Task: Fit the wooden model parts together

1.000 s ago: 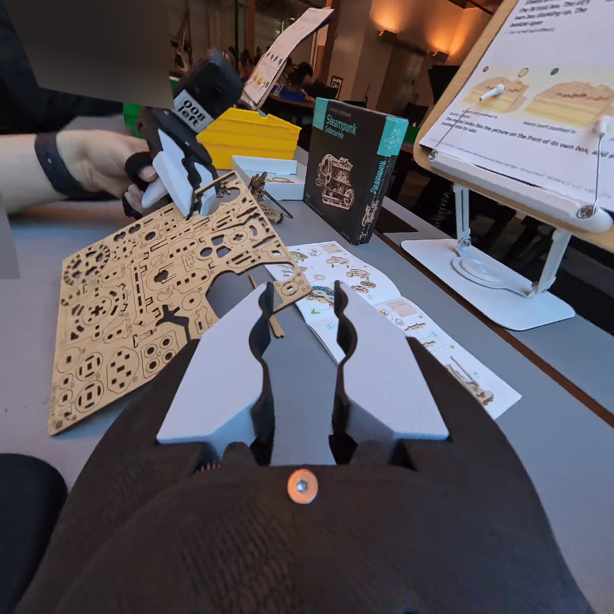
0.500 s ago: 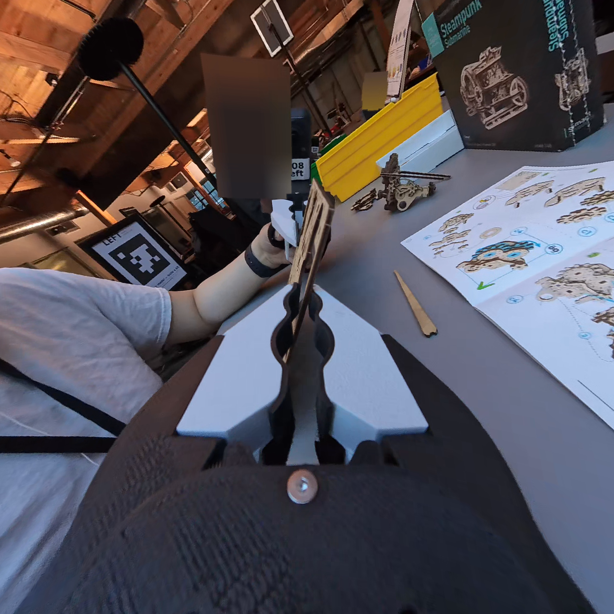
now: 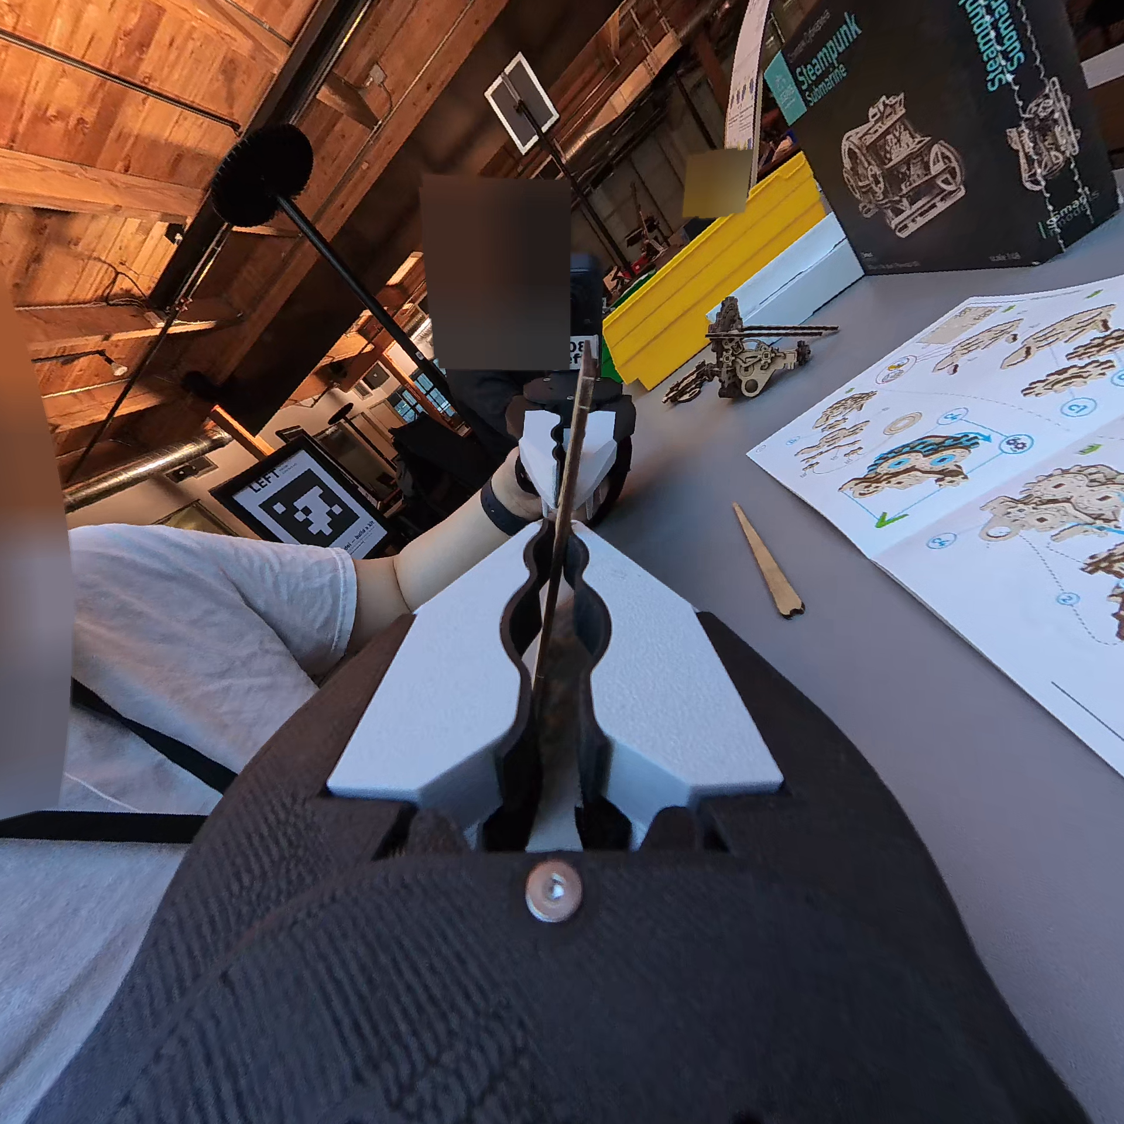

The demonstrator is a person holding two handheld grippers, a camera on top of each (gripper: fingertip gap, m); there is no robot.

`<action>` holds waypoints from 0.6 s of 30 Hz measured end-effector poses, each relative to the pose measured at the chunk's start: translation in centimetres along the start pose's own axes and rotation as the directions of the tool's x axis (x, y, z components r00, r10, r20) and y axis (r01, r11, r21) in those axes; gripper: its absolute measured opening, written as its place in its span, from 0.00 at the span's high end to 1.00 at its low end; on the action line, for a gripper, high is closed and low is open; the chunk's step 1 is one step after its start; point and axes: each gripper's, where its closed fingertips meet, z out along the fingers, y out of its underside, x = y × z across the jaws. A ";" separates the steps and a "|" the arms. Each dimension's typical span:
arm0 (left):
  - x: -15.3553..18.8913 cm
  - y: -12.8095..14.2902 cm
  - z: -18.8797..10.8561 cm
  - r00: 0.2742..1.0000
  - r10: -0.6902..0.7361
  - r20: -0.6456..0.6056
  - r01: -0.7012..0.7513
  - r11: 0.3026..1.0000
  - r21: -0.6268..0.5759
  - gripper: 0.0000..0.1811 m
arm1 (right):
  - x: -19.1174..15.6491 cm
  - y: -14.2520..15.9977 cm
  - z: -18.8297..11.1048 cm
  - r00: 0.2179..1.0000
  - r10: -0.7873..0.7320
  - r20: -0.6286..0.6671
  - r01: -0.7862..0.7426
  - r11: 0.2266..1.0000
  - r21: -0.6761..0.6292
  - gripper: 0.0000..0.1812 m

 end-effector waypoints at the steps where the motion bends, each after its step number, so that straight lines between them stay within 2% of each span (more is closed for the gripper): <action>1: 0.1 0.1 0.0 1.000 -0.007 -0.007 0.007 1.000 -0.007 0.99 | 0.0 0.0 0.0 1.000 0.000 0.003 0.000 1.000 0.000 1.00; 10: 0.3 0.4 0.2 1.000 0.004 -0.012 -0.004 1.000 -0.025 0.97 | 0.2 0.2 0.1 1.000 0.020 0.004 -0.020 1.000 -0.019 1.00; 18: 0.4 0.6 0.6 1.000 0.024 -0.002 -0.024 0.999 -0.042 0.99 | 0.2 0.4 0.3 1.000 0.025 0.005 -0.025 0.999 -0.033 1.00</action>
